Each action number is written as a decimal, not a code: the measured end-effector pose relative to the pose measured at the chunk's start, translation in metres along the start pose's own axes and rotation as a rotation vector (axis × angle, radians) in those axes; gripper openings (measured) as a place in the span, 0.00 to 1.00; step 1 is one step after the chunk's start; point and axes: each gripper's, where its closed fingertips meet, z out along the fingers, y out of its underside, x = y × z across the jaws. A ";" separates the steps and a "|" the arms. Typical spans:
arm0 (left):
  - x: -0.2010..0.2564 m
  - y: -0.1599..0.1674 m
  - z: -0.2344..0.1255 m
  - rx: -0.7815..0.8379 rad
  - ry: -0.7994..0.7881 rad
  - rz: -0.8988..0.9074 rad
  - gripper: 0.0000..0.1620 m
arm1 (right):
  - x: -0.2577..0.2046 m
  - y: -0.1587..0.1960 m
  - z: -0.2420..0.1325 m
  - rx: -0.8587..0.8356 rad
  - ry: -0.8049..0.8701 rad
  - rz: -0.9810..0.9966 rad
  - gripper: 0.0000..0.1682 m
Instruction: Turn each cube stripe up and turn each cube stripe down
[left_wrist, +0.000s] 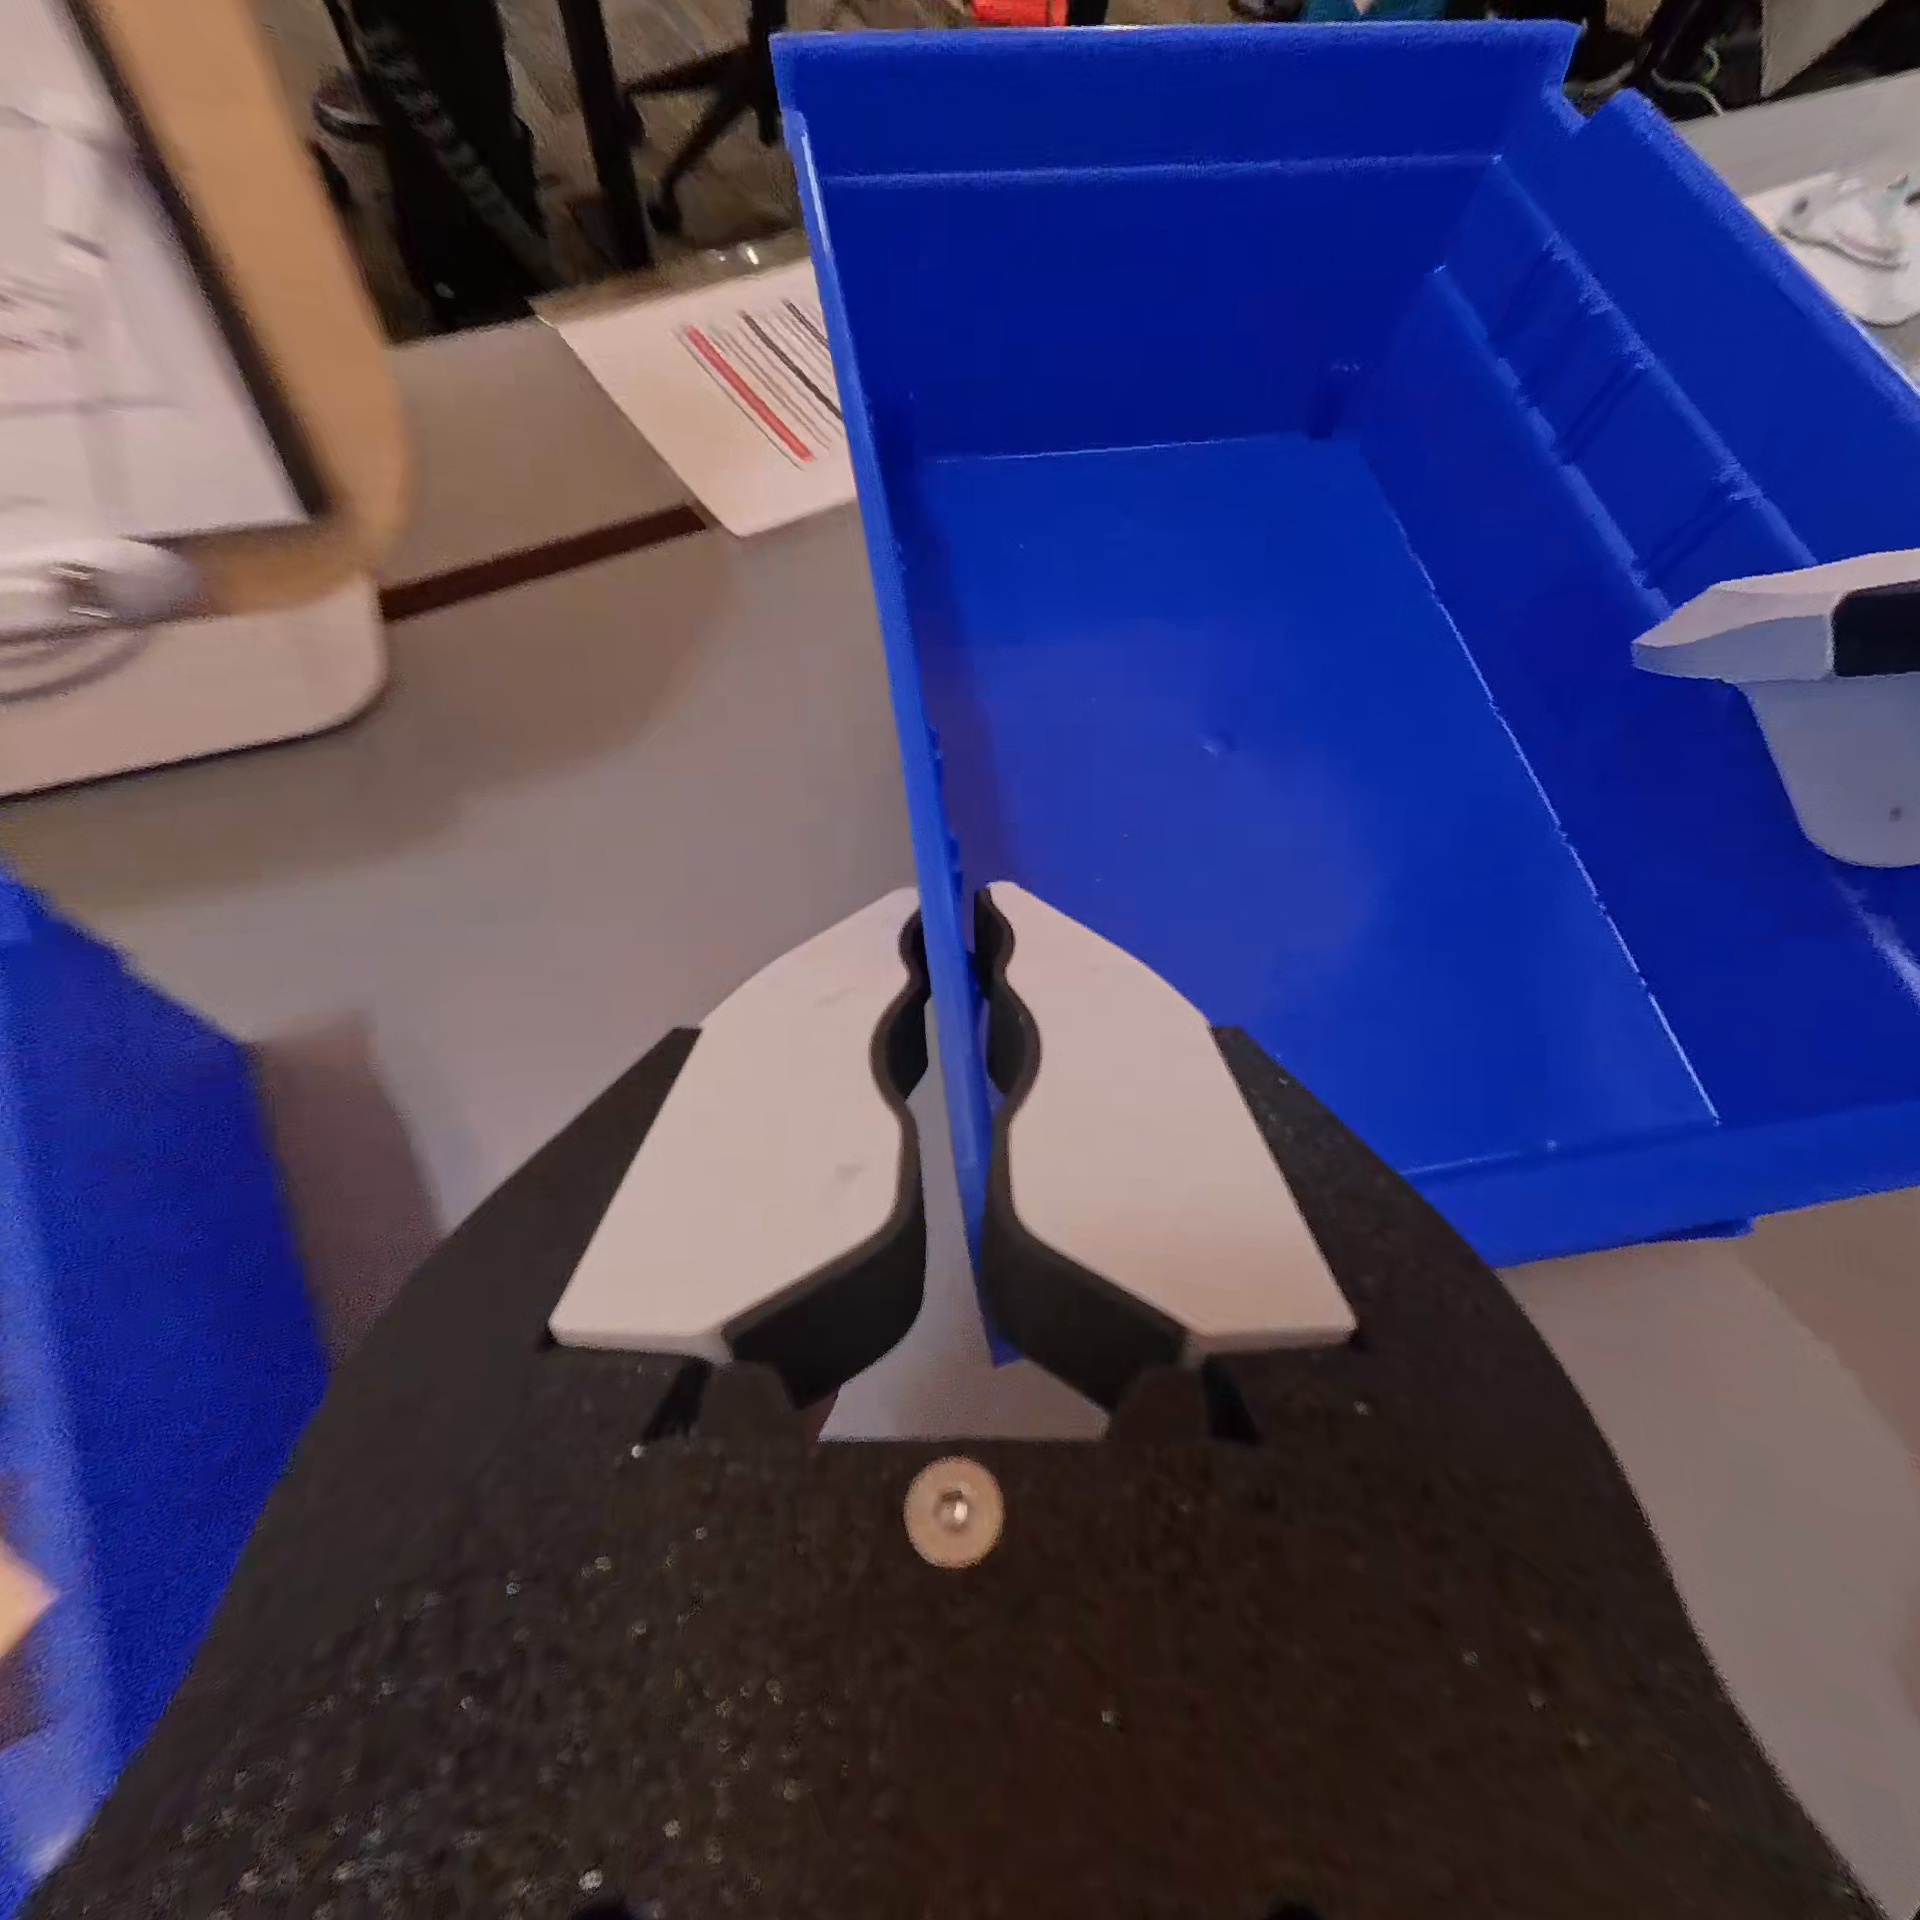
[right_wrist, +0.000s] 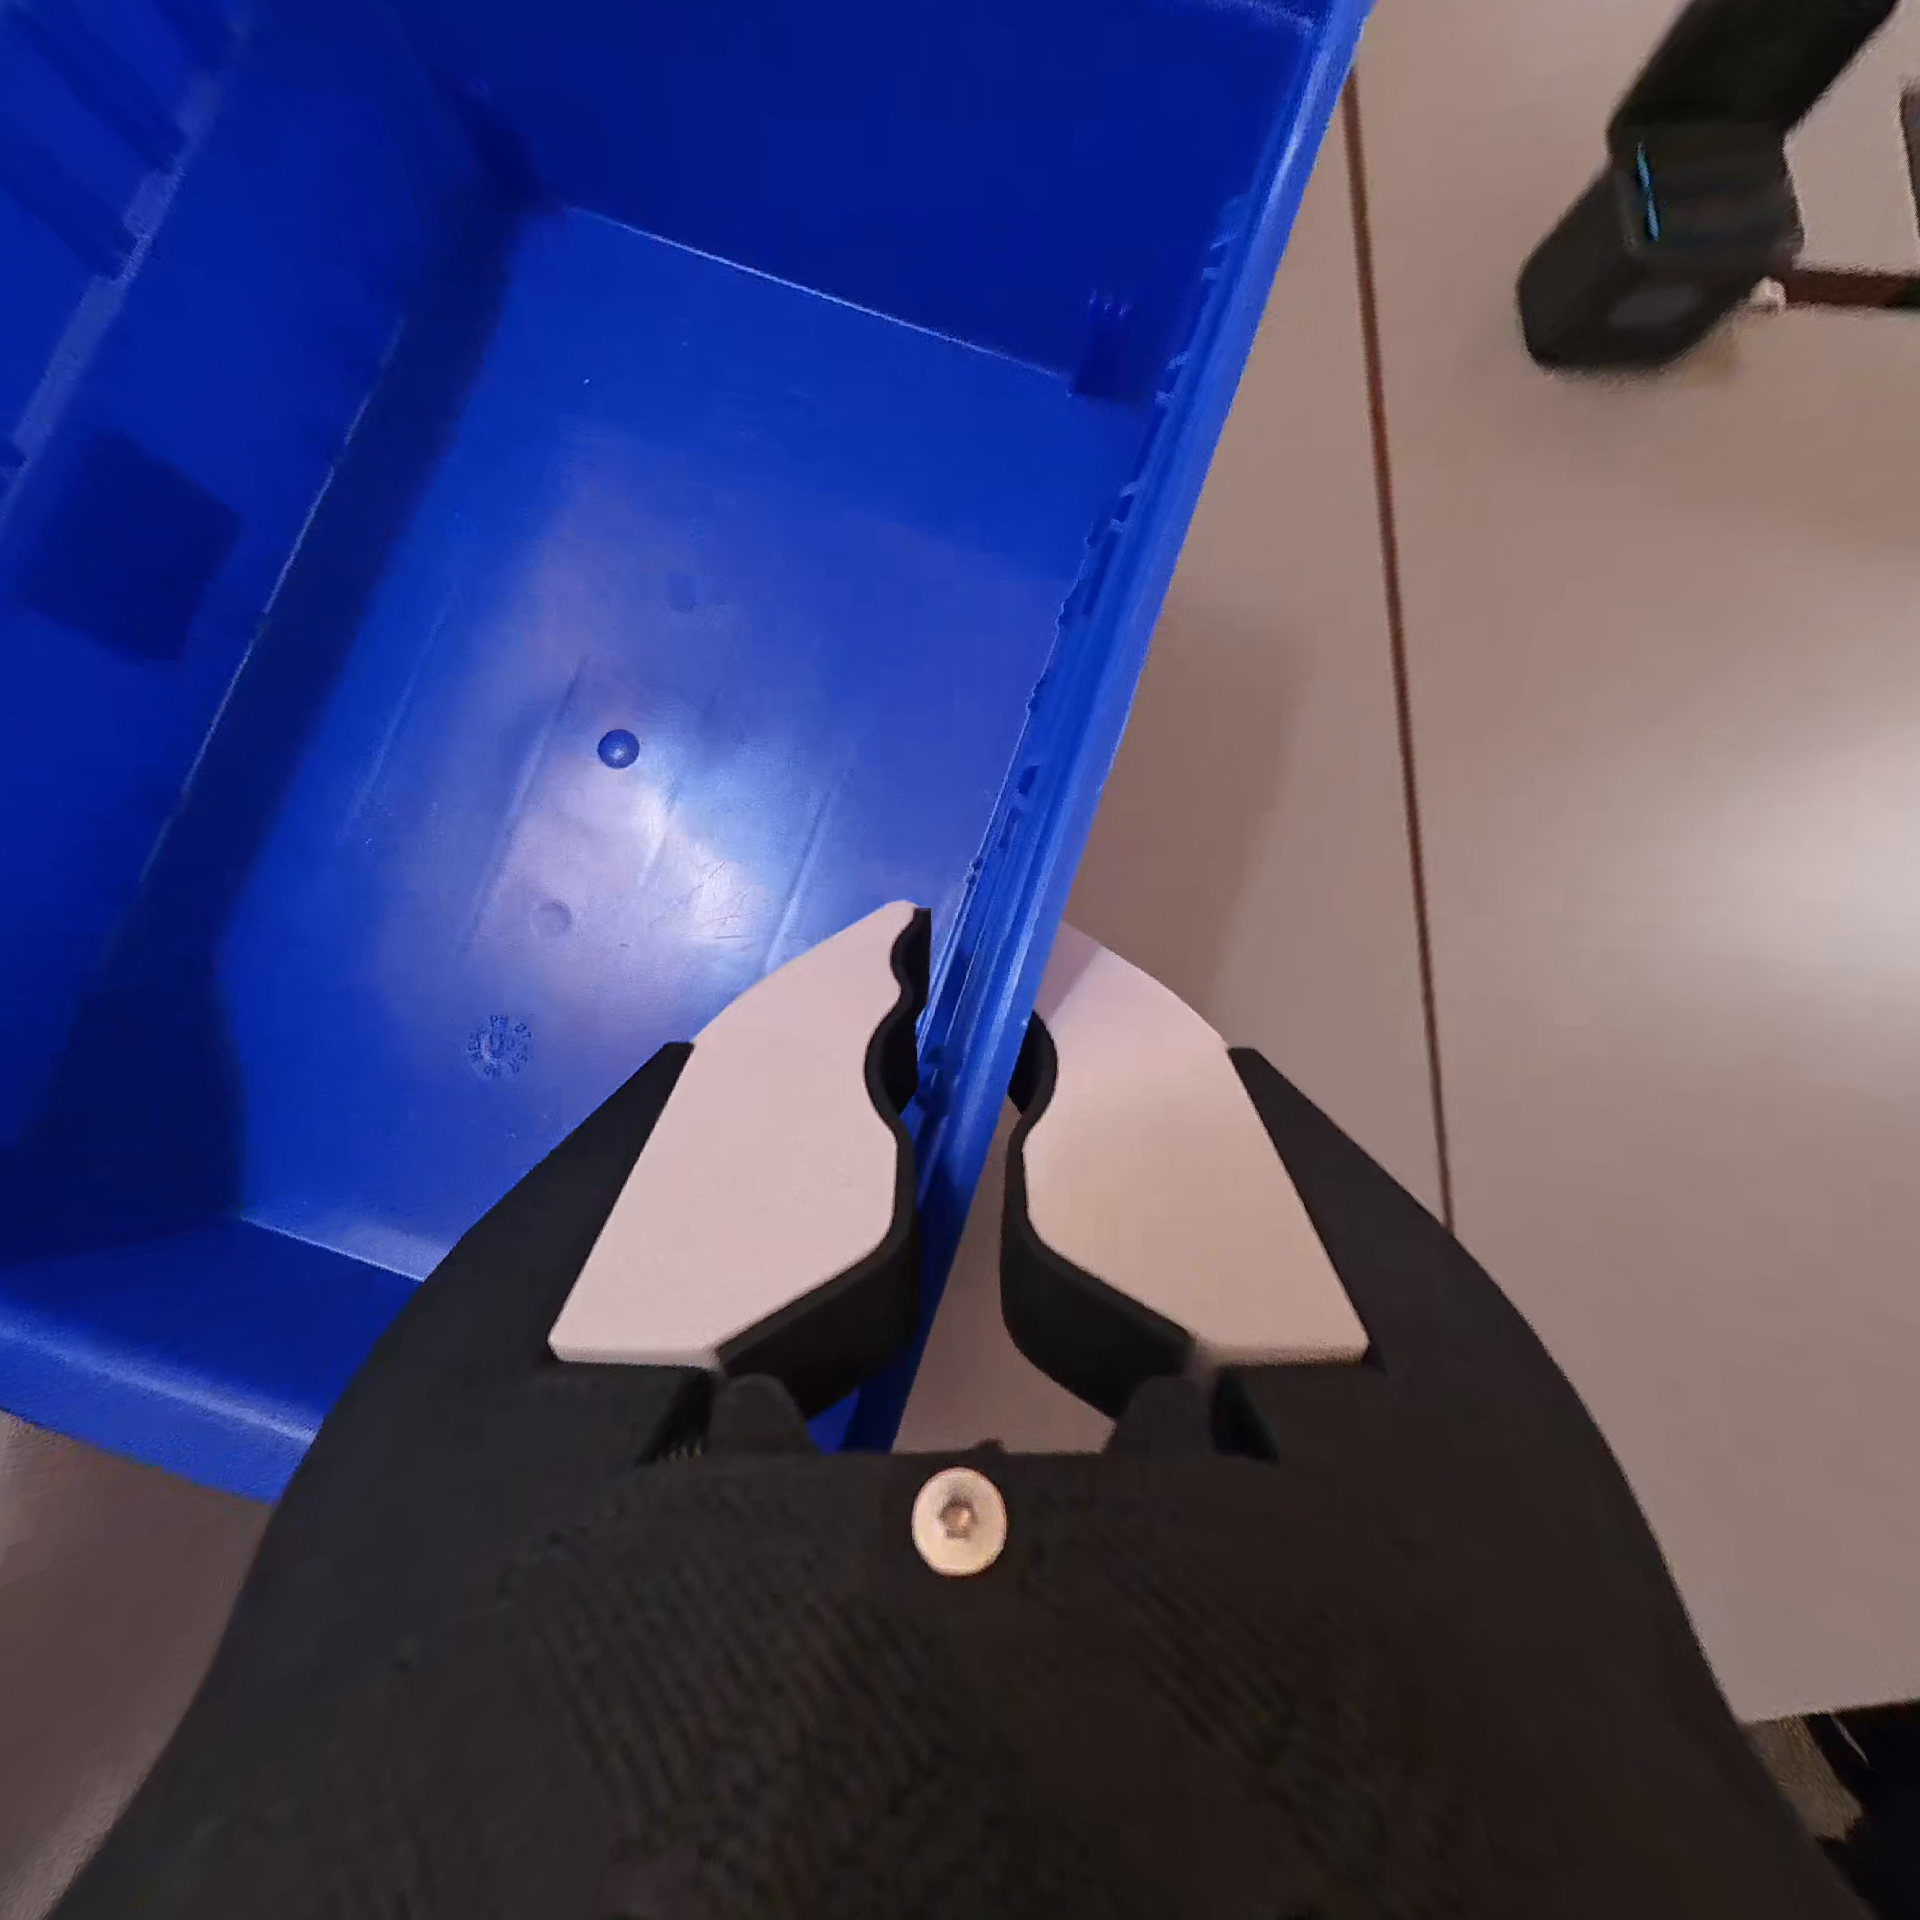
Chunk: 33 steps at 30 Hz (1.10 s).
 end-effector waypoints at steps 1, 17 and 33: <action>0.011 0.006 0.011 -0.015 0.012 -0.005 0.03 | 0.013 0.008 0.007 -0.021 0.008 0.006 0.07; 0.077 0.048 0.055 -0.058 0.077 0.045 0.10 | 0.077 0.063 0.056 -0.027 -0.053 0.076 0.06; -0.062 -0.017 -0.115 0.230 0.069 0.056 0.43 | -0.109 0.007 -0.103 0.408 -0.360 -0.132 0.39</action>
